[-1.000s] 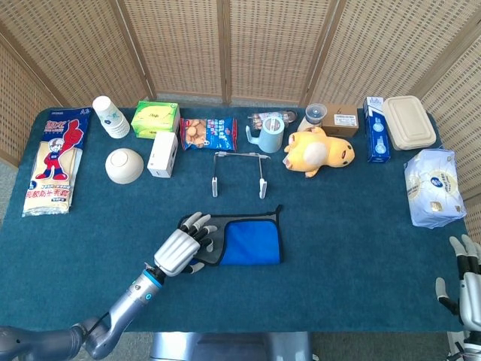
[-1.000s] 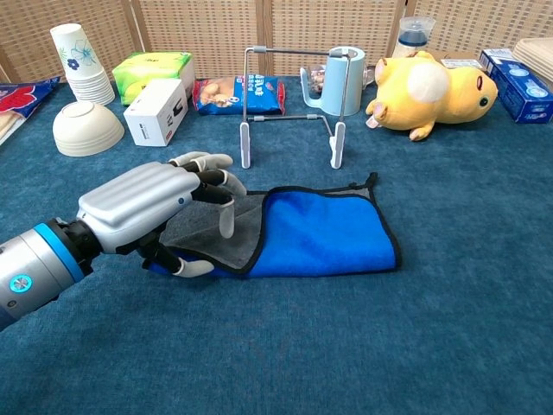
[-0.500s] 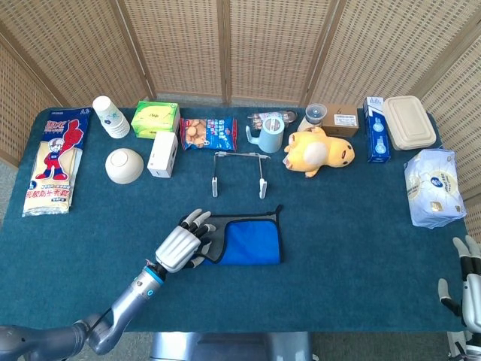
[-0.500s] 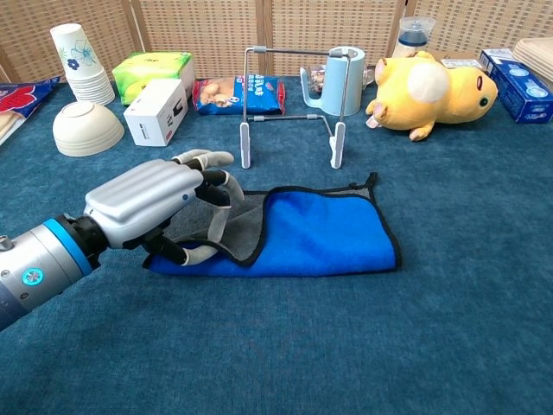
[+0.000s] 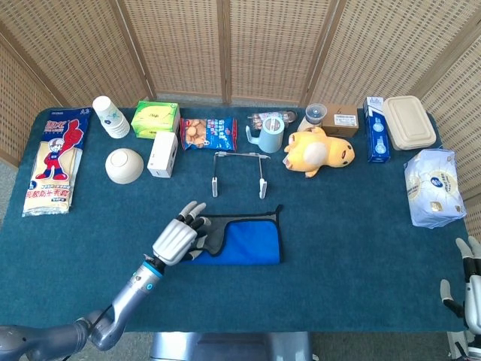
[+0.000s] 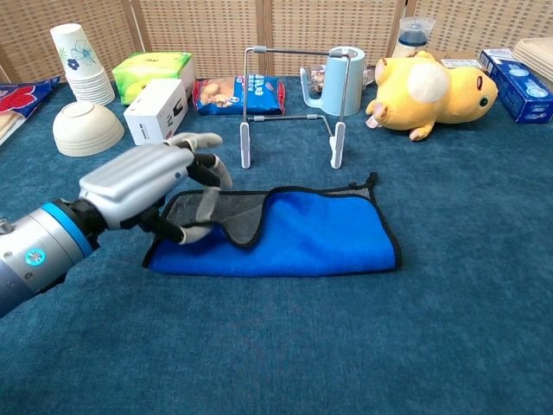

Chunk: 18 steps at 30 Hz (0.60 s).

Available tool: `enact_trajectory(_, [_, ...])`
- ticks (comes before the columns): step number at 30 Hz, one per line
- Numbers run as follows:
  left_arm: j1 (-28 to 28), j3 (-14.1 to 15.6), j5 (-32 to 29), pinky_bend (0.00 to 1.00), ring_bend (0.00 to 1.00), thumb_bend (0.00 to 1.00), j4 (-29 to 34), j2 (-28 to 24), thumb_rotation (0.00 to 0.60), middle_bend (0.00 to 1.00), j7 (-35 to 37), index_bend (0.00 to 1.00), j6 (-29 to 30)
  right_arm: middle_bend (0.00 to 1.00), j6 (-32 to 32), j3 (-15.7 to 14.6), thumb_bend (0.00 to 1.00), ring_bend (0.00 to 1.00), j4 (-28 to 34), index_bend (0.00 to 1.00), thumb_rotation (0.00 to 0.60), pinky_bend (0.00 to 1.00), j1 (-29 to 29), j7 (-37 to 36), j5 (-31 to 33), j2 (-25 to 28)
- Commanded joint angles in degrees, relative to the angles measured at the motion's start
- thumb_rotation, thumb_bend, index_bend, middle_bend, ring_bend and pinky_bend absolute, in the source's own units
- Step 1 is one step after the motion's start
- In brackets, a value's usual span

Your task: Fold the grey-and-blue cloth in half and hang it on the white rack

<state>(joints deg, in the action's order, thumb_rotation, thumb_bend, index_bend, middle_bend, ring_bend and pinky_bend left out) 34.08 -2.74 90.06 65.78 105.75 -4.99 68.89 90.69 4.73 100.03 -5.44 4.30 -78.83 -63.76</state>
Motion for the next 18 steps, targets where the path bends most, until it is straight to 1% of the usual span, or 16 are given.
enact_trajectory(1, [-0.30,-0.95,-0.78,0.04,0.08,0.49,-1.03,0.23,0.600,0.36,0.72,0.70,0.79,0.00,-0.19,0.04,0.41,0.00,-0.08,0.00,0.600,0.00,0.10,0.08,0.10,-0.12])
enact_trajectory(5, [-0.40,-1.97,-1.79,0.04,0.09,0.49,-2.90,0.72,0.600,0.36,1.92,0.69,1.10,0.00,-0.29,0.13,0.41,0.00,0.00,0.00,0.600,0.00,0.22,0.31,0.13,-0.16])
enact_trajectory(12, [0.08,-2.87,-2.85,0.04,0.09,0.48,-6.49,2.17,0.600,0.35,3.11,0.67,0.43,0.00,-0.16,0.12,0.41,0.00,0.30,0.00,0.600,0.00,0.15,0.77,0.17,-0.17])
enact_trajectory(18, [0.70,-3.93,-4.14,0.04,0.09,0.48,-11.52,4.55,0.600,0.34,5.24,0.66,-0.36,0.00,0.15,0.12,0.41,0.00,0.78,0.00,0.600,0.00,-0.04,1.21,0.25,-0.01])
